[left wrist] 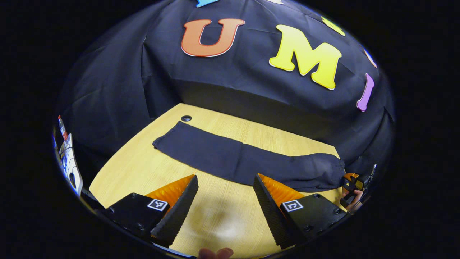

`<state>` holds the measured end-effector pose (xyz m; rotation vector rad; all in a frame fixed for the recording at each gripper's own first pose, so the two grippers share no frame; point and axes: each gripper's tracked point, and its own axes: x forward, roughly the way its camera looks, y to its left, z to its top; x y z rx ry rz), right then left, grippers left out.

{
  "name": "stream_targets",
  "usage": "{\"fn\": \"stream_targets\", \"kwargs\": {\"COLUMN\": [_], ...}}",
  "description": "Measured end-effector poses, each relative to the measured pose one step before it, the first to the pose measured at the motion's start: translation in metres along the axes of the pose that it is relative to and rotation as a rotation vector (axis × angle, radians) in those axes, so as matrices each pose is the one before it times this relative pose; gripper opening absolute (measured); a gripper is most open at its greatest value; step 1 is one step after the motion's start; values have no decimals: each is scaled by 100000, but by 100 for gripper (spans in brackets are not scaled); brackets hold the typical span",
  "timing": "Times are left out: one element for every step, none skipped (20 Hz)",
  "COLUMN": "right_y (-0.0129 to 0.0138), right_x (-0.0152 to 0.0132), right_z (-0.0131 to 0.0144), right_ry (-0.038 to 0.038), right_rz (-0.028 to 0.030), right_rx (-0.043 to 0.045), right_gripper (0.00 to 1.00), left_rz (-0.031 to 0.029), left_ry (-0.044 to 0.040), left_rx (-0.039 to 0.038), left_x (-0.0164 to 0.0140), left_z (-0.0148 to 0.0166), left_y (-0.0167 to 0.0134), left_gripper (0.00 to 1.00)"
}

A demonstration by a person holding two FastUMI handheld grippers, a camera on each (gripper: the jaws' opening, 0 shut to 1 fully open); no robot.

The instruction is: Grasp the waist and the cuffs of the jeans and fold them to make the two legs overlap; first hold the waist and fold one-third of the jeans toward the cuffs, then hold the cuffs and fold the remaining one-third in the same direction to finish folding.

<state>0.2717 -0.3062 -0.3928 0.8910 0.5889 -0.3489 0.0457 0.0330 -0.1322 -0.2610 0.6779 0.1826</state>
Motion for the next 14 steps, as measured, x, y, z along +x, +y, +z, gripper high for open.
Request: {"fn": "stream_targets", "kwargs": {"right_y": [72, 37, 251, -291, -676, -597, 106, 331, 206, 340, 561, 797, 1023, 873], "right_x": [232, 243, 458, 393, 223, -361, 246, -392, -546, -702, -809, -1461, -1410, -1192], "right_z": [-175, -83, -200, -134, -115, 103, -227, 276, 417, 368, 566, 864, 915, 734], "right_ry": [-603, -382, -538, 186, 406, -403, 623, -25, 340, -578, -1496, -1725, -2387, -1773], "right_rz": [594, 151, -341, -3284, -4023, -1967, -489, 190, -348, 77, 1158, 3280, 3757, 1944], "right_rx": [88, -1760, -4001, -6434, -6027, -1985, 935, 1895, -283, -1684, -2808, -2066, -1640, -1932], "right_gripper": [98, 98, 94, 98, 86, 69, 53, 36, 19, 14, 9, 13, 13, 9], "left_rz": [204, 326, 99, 285, 291, 219, 219, 517, 420, 457, 655, 475, 367, 22], "left_ry": [557, 133, -239, -22, 91, 360, 0, -135, -273, -433, -527, -614, -685, -803], "left_rx": [377, 474, 248, -321, -773, -850, -600, -367, -507, -562, -562, -838, -1234, -1508], "left_x": [-23, 43, 3, -21, 174, -44, -65, -130, -197, -197, -276, -208, -182, -183], "left_z": [-190, -76, 97, 53, -66, -64, -41, 60, -13, 97, 171, 110, 53, 197], "left_y": [145, 144, 151, 194, 150, 264, 282, 440, 406, 458, 593, 566, 478, 421], "left_gripper": [99, 99, 99, 100, 99, 99, 99, 99, 100, 100, 99, 100, 99, 99]}}
